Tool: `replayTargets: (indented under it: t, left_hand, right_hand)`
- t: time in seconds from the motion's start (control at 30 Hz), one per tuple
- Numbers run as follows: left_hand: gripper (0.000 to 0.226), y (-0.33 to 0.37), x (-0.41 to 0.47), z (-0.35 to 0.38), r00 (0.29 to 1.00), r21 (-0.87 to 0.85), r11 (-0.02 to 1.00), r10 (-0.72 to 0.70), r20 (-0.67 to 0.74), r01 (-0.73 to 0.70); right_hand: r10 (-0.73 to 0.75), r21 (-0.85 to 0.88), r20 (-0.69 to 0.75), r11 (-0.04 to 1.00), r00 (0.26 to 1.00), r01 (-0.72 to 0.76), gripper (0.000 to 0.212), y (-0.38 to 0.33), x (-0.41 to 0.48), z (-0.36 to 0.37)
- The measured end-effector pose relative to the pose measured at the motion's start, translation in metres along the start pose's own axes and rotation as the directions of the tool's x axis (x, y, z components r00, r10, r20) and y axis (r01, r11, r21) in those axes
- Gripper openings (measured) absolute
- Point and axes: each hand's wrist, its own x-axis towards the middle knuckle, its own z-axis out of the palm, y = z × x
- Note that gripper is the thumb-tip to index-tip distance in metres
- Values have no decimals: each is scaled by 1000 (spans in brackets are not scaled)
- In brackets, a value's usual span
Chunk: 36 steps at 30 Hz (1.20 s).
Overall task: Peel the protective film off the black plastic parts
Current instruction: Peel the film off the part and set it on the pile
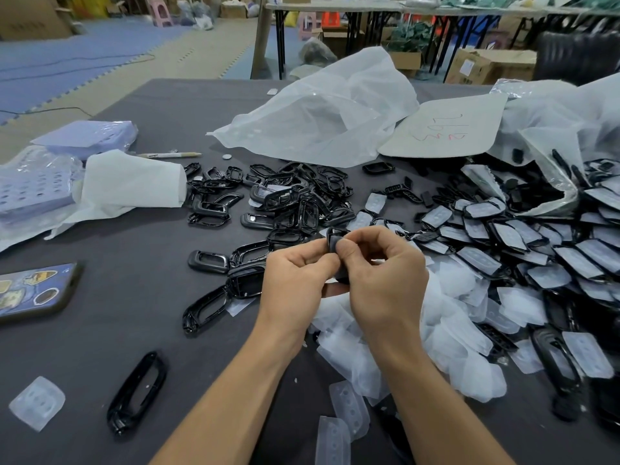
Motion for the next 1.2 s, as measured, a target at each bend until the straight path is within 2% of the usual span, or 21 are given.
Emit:
replayTargets:
  t: [0.23, 0.47, 0.6, 0.73, 0.9, 1.03, 1.13, 1.2]
  left_hand:
    - [28, 0, -1, 1, 1000, 27, 1000, 2, -15, -2]
    - [22, 0, -1, 2, 999, 51, 998, -27, -24, 29]
    - [23, -2, -1, 4, 999, 31, 998, -54, -6, 54]
    - [26, -6, 0, 0, 1000, 117, 993, -19, -16, 20]
    - [24, -7, 1, -1, 1000, 169, 986, 7, 16, -10]
    - [22, -8, 1, -3, 1000, 183, 983, 15, -7, -13]
    - [23, -7, 1, -2, 999, 163, 987, 9, -40, -2]
    - [22, -6, 0, -1, 998, 165, 986, 17, -63, -6]
  right_hand:
    - [-97, -72, 0, 993, 995, 96, 14, 2, -1, 0]
    - [-61, -100, -53, 993, 997, 56, 16, 2, -1, 2]
    - [38, 3, 33, 999, 999, -38, 16, 0, 3, -2]
    - [61, 19, 138, 998, 989, -64, 21, 0, 9, -7]
    - [86, 98, 147, 990, 985, -101, 13, 0, 13, -9]
    - [154, 255, 203, 945, 967, -205, 29, -1, 14, -11]
    - [175, 332, 237, 910, 956, -248, 27, -2, 14, -11]
    - [164, 329, 206, 917, 965, -226, 27, -2, 15, -11]
